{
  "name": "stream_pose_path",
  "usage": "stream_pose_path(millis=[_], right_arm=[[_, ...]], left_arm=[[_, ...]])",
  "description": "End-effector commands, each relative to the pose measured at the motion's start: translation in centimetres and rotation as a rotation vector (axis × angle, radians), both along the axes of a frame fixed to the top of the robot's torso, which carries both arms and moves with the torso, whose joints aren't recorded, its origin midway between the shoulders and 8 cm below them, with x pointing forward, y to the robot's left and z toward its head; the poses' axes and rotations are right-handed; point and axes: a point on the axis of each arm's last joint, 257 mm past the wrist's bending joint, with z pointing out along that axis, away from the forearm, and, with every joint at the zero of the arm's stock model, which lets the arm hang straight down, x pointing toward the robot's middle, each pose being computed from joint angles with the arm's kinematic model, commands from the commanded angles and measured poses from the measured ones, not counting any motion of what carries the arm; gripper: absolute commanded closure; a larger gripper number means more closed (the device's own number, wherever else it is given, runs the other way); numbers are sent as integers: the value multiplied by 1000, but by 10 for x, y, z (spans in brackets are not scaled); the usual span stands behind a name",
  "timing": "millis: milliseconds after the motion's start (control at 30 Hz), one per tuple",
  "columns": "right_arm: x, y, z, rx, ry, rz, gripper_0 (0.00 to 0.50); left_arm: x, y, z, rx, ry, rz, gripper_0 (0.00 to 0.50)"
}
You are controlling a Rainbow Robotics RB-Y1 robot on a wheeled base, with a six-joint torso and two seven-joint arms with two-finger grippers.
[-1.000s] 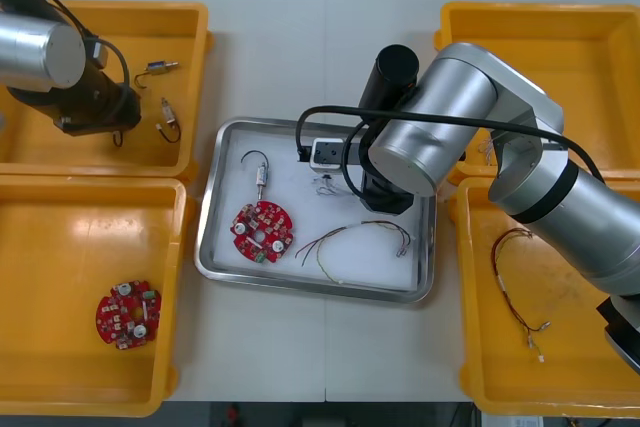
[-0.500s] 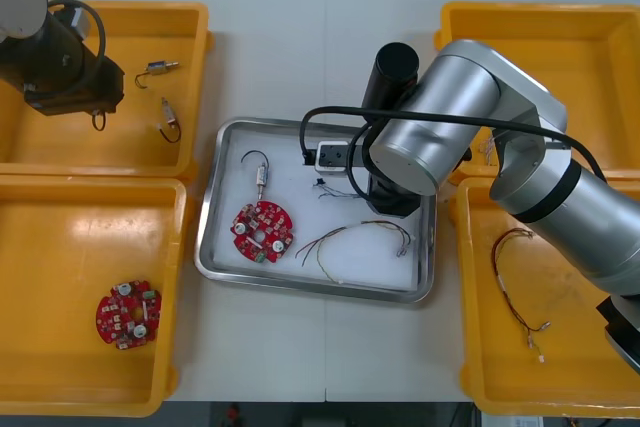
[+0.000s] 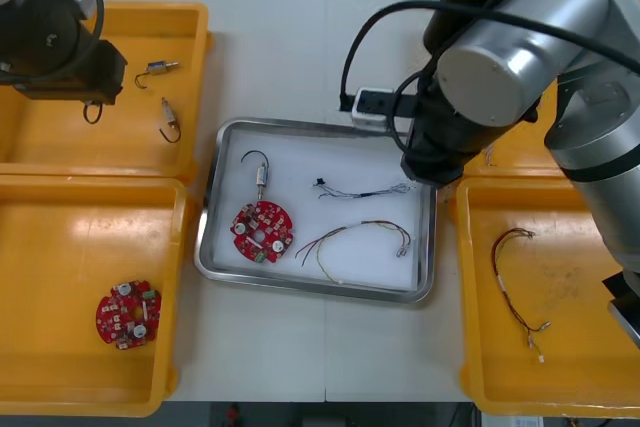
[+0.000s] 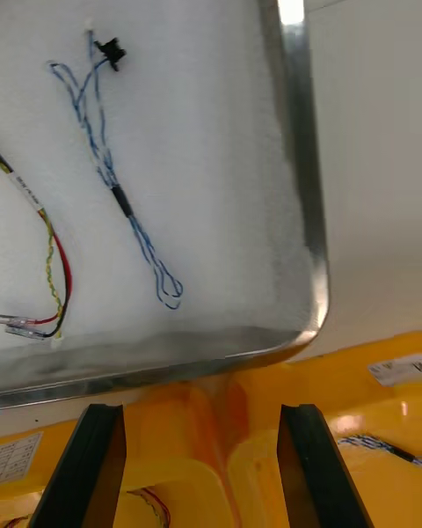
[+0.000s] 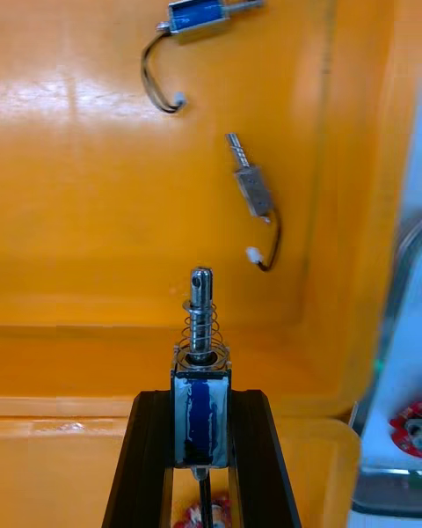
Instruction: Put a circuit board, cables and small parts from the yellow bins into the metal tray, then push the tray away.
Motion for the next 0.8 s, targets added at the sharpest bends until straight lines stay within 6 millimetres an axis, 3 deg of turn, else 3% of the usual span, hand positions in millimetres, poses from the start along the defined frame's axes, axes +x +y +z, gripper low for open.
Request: stream_pose_path(millis=[33,100,200,533,800], right_arm=[[10,-18,35,138,-61,-150,0],[11,-28,42,172,-81,-199,0],[9,-58,53,234,-119,-318,0],[0,-132,63,359,-180,-625,0],[-26,-178,53,504,-146,-824,0]], left_arm=[[-14,-14,18,-30,-39,38,500],[-17,-28,19,-32,-46,14,500],[-25,-64,22,-68,-45,-20,500],[-38,-157,27,-88,-42,-159,500],[-33,-217,-4,-107,3,-243,500]])
